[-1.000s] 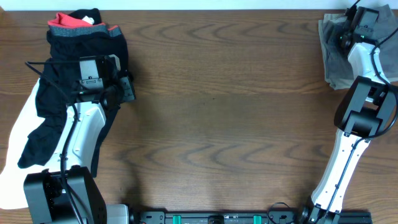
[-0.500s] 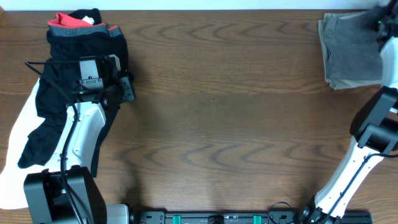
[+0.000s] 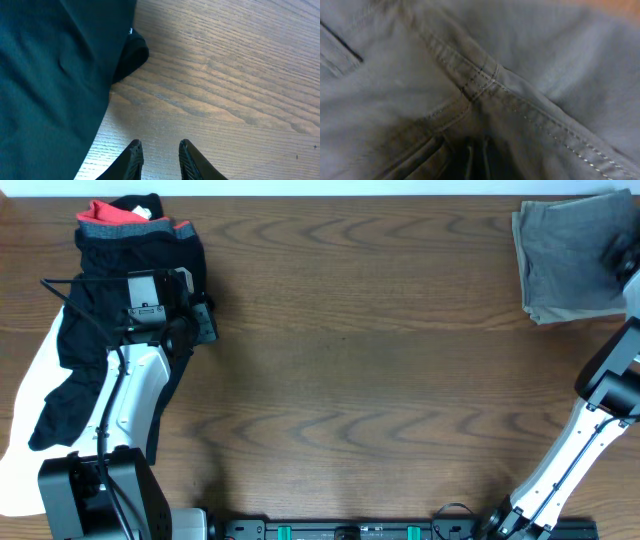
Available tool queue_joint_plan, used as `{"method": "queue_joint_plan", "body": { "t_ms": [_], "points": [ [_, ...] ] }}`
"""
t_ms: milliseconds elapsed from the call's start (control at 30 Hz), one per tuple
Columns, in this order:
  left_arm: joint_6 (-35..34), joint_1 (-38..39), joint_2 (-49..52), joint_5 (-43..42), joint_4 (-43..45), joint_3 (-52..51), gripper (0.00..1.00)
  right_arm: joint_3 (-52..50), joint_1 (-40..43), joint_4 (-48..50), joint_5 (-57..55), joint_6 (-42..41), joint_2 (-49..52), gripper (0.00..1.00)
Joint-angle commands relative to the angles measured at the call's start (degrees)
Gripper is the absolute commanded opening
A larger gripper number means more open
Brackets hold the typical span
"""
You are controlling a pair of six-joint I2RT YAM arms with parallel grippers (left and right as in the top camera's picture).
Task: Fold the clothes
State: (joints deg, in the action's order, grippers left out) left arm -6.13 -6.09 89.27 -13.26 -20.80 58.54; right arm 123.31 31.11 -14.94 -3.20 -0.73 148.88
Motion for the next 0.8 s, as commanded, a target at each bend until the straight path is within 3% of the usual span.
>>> {"method": "queue_joint_plan", "body": {
  "t_ms": [0, 200, 500, 600, 633, 700, 733, 767],
  "points": [
    [0.28, 0.07, 0.70, 0.48, -0.07, 0.87, 0.27, 0.09, 0.72, 1.11, -2.03, 0.83, 4.63, 0.10],
    [-1.62, 0.07, 0.70, 0.48, -0.07, 0.87, 0.28, 0.13, 0.57, 3.80, -2.75, 0.76, 3.43, 0.11],
    [-1.60, 0.07, 0.70, 0.50, 0.59, 0.87, 0.29, 0.13, -2.95, 7.06, -1.97, 0.37, -11.47, 0.32],
    [-1.60, 0.07, 0.70, 0.50, 0.55, 0.87, 0.52, 0.13, -4.72, 4.42, 0.39, 0.37, -16.87, 0.60],
    [-1.60, 0.07, 0.70, 0.50, 0.55, 0.87, 0.74, 0.13, -5.42, 3.41, 1.66, 0.37, -18.75, 0.69],
    [-1.60, 0.07, 0.70, 0.50, 0.55, 0.87, 0.95, 0.13, -6.80, 1.66, 4.61, 0.35, -22.27, 0.92],
    [-1.60, 0.07, 0.70, 0.48, 0.50, 0.87, 0.98, 0.13, -7.67, 0.76, 6.29, 0.35, -24.33, 0.99],
    [-1.60, 0.07, 0.70, 0.48, 0.50, 0.87, 0.98, 0.13, -8.55, 0.04, 7.61, 0.37, -25.97, 0.99]
  ]
}}
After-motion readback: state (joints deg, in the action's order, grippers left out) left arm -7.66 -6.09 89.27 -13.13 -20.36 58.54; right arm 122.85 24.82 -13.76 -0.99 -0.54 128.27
